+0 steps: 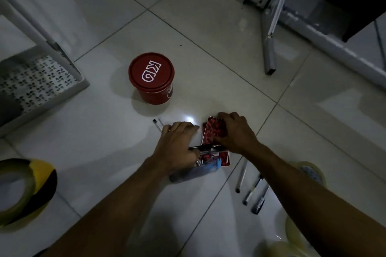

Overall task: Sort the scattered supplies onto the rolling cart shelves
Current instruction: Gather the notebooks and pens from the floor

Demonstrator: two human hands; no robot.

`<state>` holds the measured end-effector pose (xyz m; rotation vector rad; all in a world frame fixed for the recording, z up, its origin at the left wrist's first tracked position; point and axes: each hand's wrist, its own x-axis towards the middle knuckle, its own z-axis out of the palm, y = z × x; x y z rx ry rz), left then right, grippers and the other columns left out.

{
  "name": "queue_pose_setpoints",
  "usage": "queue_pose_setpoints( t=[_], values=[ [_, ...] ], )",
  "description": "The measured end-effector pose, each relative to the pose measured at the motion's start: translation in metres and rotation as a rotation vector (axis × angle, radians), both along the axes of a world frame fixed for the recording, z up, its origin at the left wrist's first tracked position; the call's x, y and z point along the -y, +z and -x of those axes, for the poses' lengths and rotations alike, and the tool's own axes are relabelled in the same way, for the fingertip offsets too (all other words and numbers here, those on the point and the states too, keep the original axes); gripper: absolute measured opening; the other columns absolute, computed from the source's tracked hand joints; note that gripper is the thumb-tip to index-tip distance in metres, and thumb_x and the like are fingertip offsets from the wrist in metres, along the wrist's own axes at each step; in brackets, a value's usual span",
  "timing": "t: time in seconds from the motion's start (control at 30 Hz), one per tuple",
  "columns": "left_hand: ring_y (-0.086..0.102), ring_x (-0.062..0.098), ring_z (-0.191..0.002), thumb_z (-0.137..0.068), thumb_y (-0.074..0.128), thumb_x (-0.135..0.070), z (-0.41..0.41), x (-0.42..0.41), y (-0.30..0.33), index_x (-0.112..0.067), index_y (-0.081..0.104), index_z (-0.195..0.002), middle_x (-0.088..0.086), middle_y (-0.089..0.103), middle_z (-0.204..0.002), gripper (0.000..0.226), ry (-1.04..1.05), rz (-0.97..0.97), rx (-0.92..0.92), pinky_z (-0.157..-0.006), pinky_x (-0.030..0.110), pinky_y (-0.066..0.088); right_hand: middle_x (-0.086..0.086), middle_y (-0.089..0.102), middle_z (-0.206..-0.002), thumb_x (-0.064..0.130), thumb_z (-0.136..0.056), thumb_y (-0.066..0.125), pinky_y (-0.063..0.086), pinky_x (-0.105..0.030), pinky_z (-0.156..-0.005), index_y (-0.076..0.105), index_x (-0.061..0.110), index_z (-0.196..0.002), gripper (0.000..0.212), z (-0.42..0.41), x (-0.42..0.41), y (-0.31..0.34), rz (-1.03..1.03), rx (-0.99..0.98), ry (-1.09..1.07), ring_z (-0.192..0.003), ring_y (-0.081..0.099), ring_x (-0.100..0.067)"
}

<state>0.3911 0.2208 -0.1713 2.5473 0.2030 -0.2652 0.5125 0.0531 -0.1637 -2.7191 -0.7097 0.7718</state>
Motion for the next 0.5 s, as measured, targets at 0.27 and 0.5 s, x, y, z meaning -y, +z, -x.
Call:
queue_pose_setpoints(
  t=[0.27,0.5],
  values=[
    [0.034,0.015,-0.131,-0.069,0.055,-0.037,0.003,-0.025,0.009,-0.027,0.044,-0.139,-0.006,0.045,-0.14,0.071,0.05,-0.053,0.034,-0.104,0.034,0.018,-0.012,0.04,-0.124,0.048,-0.072,0.08,0.044,-0.028,-0.083,0.044,0.015,-0.134,0.079,-0.011,-0.009,0.006,0.097,-0.169,0.029,-0.101,0.046,-0.022],
    [0.033,0.017,-0.132,-0.075,0.064,-0.032,0.001,-0.044,0.042,-0.024,0.04,-0.143,-0.003,0.043,-0.142,0.072,0.102,-0.065,0.053,-0.103,0.033,0.021,-0.005,0.061,-0.105,0.031,-0.074,0.082,0.046,-0.028,-0.067,0.042,0.024,-0.109,0.053,-0.022,-0.037,0.056,-0.045,-0.213,0.202,-0.089,0.057,-0.019]
  ],
)
